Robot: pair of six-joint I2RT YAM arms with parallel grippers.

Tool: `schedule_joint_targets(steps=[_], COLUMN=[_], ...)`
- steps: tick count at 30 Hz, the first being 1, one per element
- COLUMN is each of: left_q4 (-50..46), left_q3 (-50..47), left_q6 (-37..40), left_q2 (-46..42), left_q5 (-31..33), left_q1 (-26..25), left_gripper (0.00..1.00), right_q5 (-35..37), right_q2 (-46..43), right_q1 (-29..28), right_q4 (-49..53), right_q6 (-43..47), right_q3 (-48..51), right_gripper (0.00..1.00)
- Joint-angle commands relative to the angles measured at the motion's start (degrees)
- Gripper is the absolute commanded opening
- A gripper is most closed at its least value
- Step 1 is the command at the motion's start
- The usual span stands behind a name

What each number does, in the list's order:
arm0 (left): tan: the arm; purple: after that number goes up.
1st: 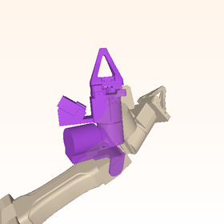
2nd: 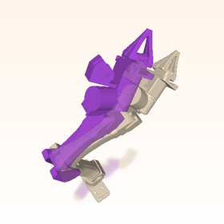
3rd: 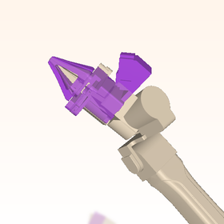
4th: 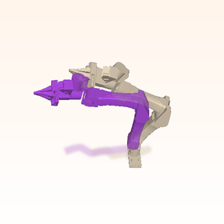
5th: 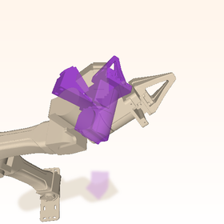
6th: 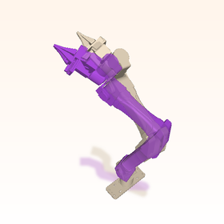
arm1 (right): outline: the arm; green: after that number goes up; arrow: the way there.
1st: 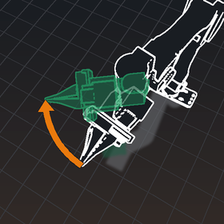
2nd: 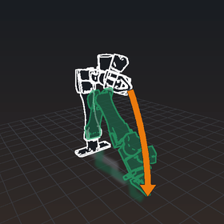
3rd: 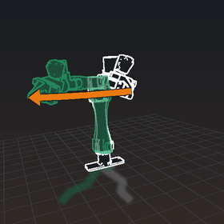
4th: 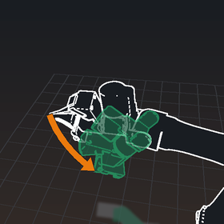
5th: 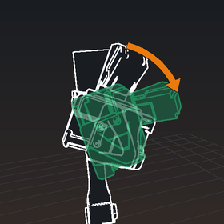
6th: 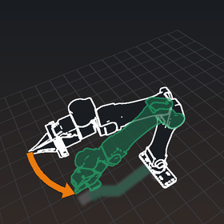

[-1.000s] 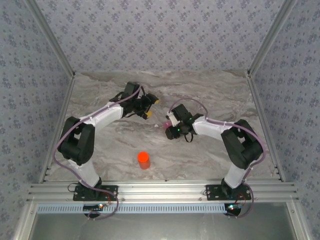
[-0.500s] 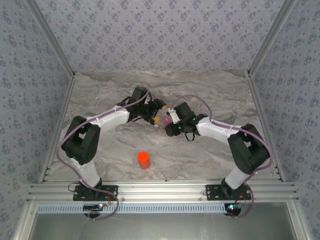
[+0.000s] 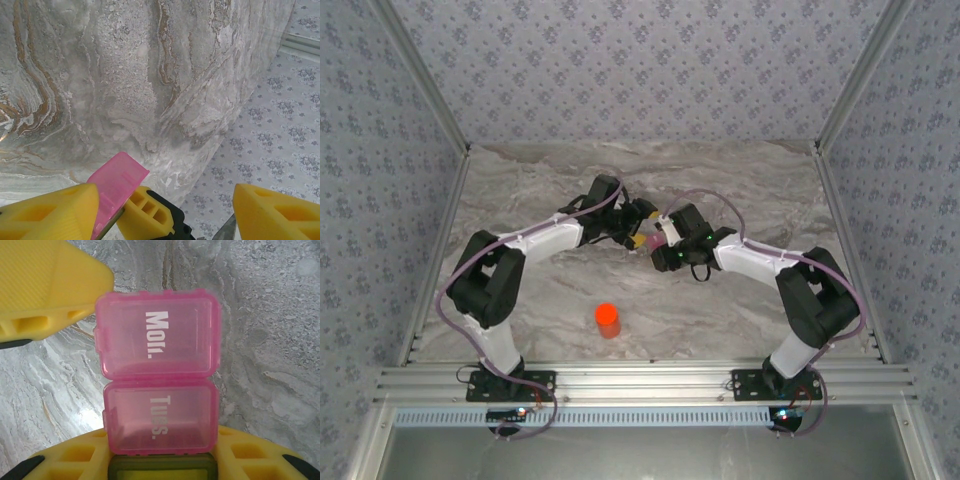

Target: Sort the pills into containers

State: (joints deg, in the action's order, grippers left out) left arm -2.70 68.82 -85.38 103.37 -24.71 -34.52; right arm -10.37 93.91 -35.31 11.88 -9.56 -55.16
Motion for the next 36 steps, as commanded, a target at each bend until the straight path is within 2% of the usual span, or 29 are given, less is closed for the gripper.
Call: schedule_joint_targets(steps=[1,23,31,36], left_q4=[1.0,2.2,10.6,11.0], left_q3=[-1.2,-1.5,-6.9,-6.6], left_q6=[-1.9,-3.3,-9.5,-9.4], left_q2=[0.4,-0.5,-3.3,-3.2], left_q5=[-0.9,-0.4,2.9,2.4], left_q1=[-0.9,-1.4,-1.1,-1.0], left_gripper=[0.71,0.71,0.71,0.71], right_q5=[-0.6,-0.3,-0.3,-0.2], right_q2=[-0.6,0.1,0.2,0.0], right_q1=[0.3,0.6,0.6,0.6], right_q4=[-0.8,-0.9,-1.2,-1.1], right_q6=[-1.0,-1.4,-2.1,-2.1], right_q3=[-0.6,-0.7,-0.3,-0.3], right_gripper=[0.31,0.30,0.30,0.30])
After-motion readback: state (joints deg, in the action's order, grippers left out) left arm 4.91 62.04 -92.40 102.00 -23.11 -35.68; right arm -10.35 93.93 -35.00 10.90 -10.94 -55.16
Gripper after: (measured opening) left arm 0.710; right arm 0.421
